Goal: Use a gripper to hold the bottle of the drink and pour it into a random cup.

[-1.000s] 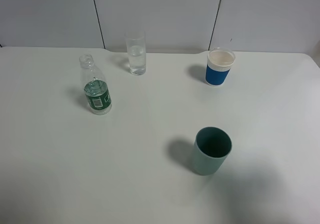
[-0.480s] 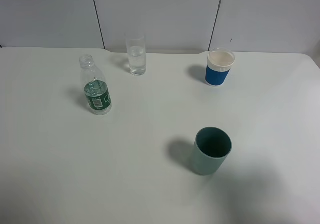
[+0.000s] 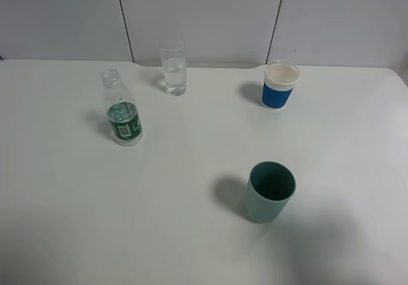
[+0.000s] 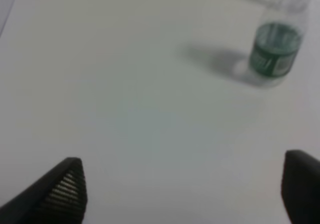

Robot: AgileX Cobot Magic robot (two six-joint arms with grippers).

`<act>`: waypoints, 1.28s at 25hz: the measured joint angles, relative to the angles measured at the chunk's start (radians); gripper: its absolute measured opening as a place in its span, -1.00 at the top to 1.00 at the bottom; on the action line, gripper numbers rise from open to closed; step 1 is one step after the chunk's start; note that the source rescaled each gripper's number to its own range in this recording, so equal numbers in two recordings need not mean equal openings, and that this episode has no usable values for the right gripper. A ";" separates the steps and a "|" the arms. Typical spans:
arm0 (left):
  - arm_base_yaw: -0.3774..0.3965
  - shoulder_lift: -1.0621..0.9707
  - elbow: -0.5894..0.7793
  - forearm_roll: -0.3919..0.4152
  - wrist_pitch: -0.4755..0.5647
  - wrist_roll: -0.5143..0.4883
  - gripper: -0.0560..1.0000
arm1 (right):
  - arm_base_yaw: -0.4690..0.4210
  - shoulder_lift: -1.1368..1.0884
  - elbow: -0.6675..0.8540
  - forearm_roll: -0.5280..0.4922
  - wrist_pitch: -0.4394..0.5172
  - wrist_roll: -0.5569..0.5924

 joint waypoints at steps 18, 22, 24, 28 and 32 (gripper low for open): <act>0.000 0.000 0.031 0.015 -0.037 -0.025 -0.51 | 0.000 0.000 0.000 0.000 0.000 0.000; 0.000 0.000 0.031 0.015 -0.037 -0.025 -0.51 | 0.000 0.000 0.000 0.000 0.000 0.000; 0.000 0.000 0.031 0.015 -0.037 -0.025 -0.51 | 0.000 0.000 0.000 0.000 0.000 0.000; 0.000 0.000 0.031 0.016 -0.038 -0.025 -0.51 | 0.000 0.000 0.000 0.000 0.000 0.000; 0.000 0.000 0.031 0.016 -0.038 -0.025 -0.51 | 0.000 0.000 0.000 0.000 0.000 0.000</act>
